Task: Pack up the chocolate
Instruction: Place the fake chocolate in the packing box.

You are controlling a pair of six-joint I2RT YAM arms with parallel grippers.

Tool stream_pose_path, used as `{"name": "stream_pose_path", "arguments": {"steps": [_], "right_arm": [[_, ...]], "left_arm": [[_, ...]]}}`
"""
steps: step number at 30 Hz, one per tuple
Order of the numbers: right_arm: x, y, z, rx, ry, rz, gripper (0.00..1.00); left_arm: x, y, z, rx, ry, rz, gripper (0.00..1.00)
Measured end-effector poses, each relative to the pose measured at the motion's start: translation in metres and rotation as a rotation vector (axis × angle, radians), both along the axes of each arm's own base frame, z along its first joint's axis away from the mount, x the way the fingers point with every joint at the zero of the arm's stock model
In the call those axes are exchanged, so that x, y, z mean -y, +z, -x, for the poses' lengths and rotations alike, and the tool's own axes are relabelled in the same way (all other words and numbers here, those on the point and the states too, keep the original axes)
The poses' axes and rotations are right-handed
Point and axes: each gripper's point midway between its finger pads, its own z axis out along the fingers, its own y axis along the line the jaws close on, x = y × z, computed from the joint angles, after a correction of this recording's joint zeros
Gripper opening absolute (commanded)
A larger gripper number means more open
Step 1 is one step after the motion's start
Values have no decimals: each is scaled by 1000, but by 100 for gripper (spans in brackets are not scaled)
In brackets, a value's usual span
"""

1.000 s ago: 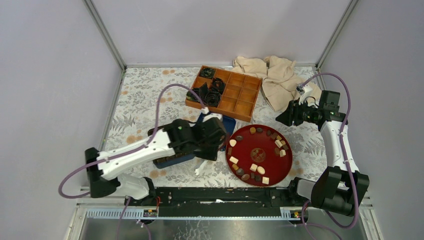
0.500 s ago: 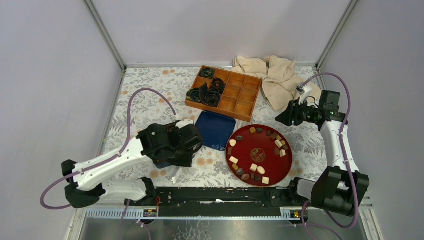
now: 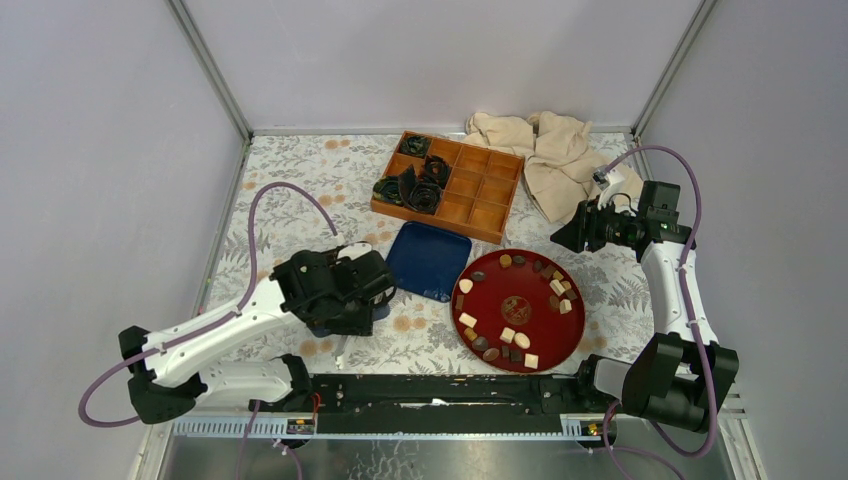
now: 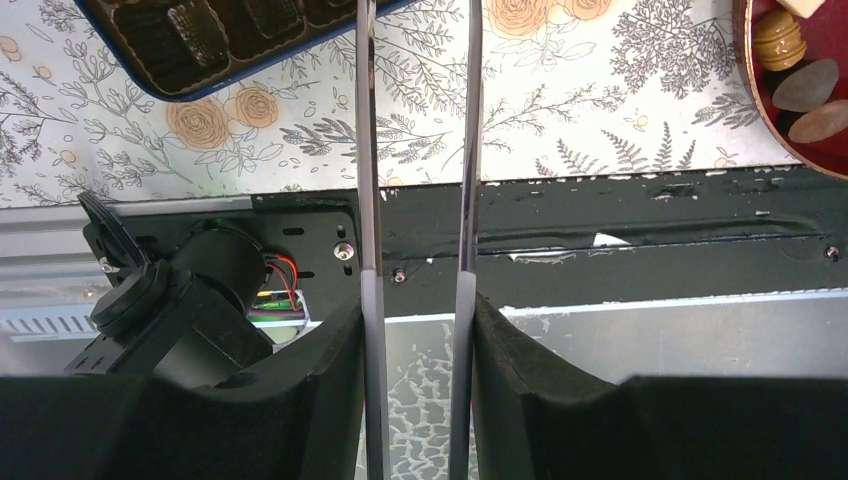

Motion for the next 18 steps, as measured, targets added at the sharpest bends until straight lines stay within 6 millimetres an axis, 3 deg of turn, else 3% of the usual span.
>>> {"name": "stream_pose_path", "arguments": {"steps": [11,18], "right_arm": [[0,0,0,0,0,0,49],[0,0,0,1,1,1,49]], "left_arm": [[-4,-7,-8,-6,10,-43,30],[-7,-16,-6,-24,-5,-72,41]]}}
